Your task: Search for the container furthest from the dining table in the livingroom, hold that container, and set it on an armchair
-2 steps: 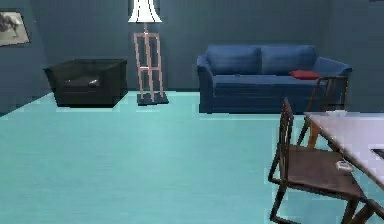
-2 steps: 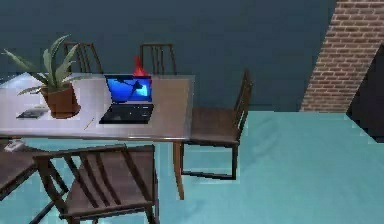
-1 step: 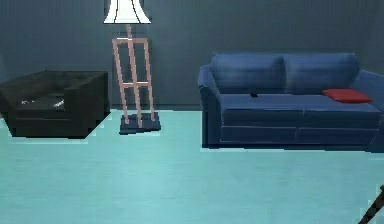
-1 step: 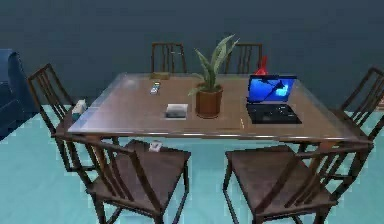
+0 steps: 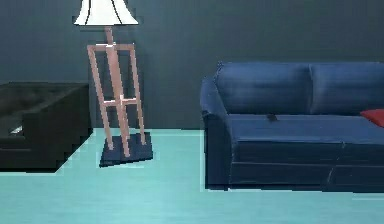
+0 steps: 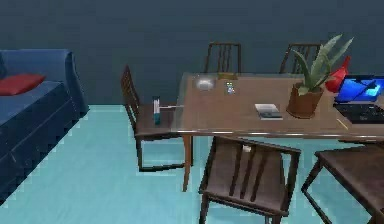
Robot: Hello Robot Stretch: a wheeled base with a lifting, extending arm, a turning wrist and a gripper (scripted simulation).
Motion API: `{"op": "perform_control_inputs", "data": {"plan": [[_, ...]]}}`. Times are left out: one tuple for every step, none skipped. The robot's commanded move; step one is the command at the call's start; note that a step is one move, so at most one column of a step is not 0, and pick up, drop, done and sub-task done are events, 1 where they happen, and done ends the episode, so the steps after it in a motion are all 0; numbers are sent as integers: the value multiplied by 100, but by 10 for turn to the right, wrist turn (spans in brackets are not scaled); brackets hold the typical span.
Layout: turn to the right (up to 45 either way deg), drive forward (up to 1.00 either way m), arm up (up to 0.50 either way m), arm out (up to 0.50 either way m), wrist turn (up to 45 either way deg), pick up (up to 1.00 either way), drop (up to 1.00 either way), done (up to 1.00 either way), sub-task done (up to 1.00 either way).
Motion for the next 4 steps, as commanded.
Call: {"op": "perform_control_inputs", "data": {"plan": [[450, 0, 0, 0, 0, 0, 0, 0, 0], [0, 75, 0, 0, 0, 0, 0, 0, 0], [450, 0, 0, 0, 0, 0, 0, 0, 0], [-330, 0, 0, 0, 0, 0, 0, 0, 0]]}}
